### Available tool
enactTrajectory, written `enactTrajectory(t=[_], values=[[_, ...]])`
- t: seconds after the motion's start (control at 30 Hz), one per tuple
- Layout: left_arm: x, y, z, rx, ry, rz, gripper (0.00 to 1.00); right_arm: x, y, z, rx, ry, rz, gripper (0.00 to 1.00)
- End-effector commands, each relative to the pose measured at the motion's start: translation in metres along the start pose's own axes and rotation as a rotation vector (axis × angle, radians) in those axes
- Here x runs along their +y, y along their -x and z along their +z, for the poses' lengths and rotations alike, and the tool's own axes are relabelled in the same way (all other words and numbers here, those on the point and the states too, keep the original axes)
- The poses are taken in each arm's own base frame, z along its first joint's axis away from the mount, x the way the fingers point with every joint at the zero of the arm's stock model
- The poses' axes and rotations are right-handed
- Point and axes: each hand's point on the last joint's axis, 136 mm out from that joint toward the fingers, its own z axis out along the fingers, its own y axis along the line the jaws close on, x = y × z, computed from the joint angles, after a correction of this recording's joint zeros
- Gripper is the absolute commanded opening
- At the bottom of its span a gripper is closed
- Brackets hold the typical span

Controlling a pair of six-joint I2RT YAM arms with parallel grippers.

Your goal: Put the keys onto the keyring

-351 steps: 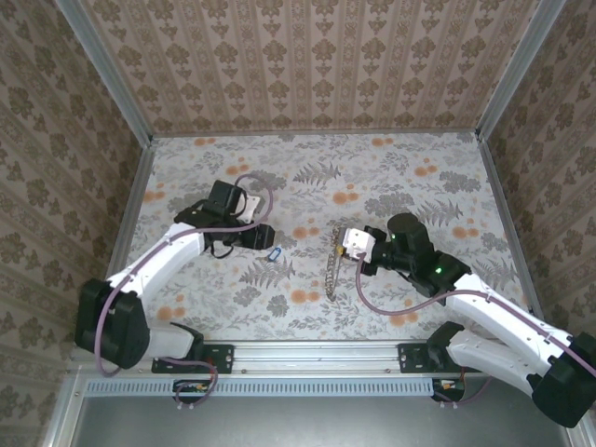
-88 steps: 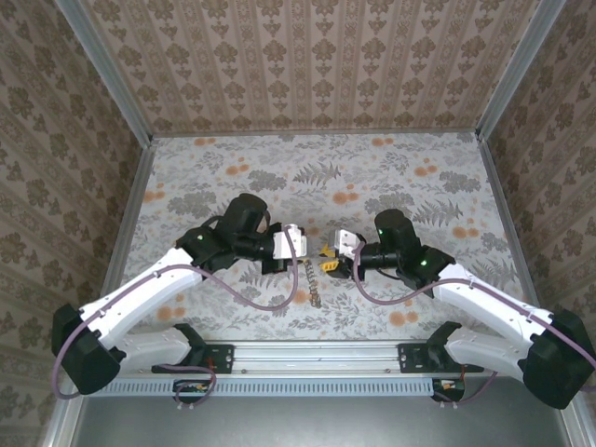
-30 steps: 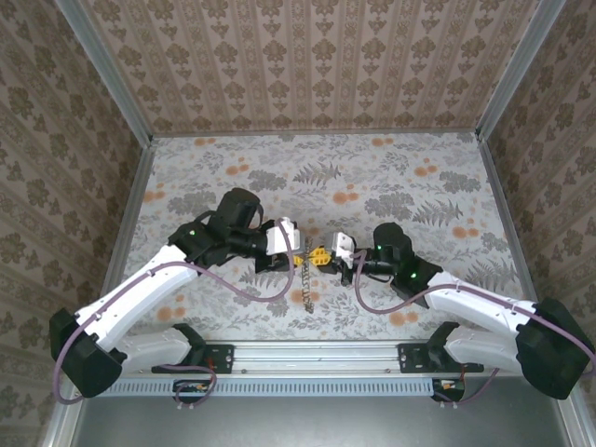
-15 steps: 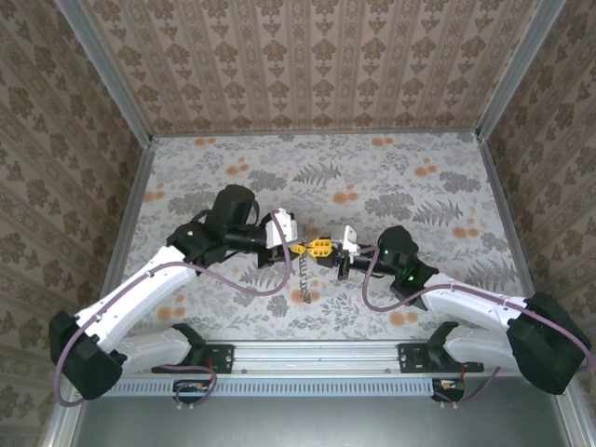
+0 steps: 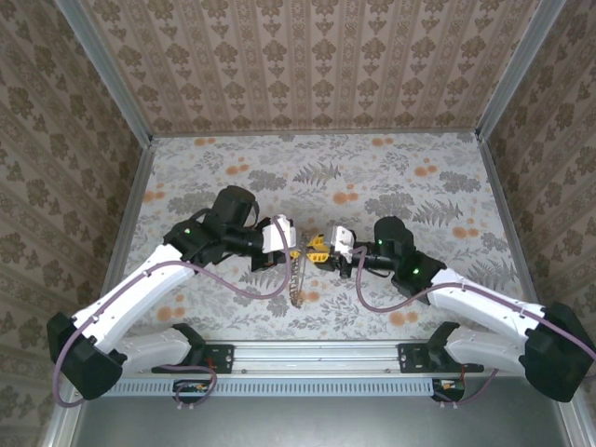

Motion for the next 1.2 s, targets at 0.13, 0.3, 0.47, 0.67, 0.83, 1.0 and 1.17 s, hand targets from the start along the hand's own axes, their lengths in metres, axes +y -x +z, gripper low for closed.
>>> enactTrajectory(t=[0.13, 0.3, 0.47, 0.67, 0.83, 1.0, 1.17], values=[[-0.010, -0.004, -0.006, 0.152, -0.064, 0.081, 0.00, 0.011, -0.015, 0.001, 0.124, 0.090, -0.020, 0.28], [-0.012, -0.007, -0.003, 0.188, -0.099, 0.051, 0.00, 0.010, -0.010, 0.009, 0.087, 0.107, 0.000, 0.28], [-0.012, -0.007, 0.001, 0.200, -0.109, 0.042, 0.00, 0.013, -0.009, 0.016, 0.071, 0.142, 0.031, 0.28], [-0.011, -0.006, 0.005, 0.189, -0.115, 0.024, 0.00, 0.018, -0.002, 0.022, -0.001, 0.178, 0.077, 0.27], [-0.014, -0.001, 0.006, 0.159, -0.133, 0.013, 0.00, 0.018, -0.004, 0.022, -0.009, 0.173, 0.091, 0.15], [-0.009, 0.003, 0.004, 0.133, -0.111, 0.000, 0.00, 0.017, -0.008, 0.022, 0.006, 0.162, 0.107, 0.00], [-0.001, 0.007, -0.001, 0.103, -0.061, -0.023, 0.09, 0.011, -0.006, 0.020, -0.033, 0.111, 0.123, 0.00]])
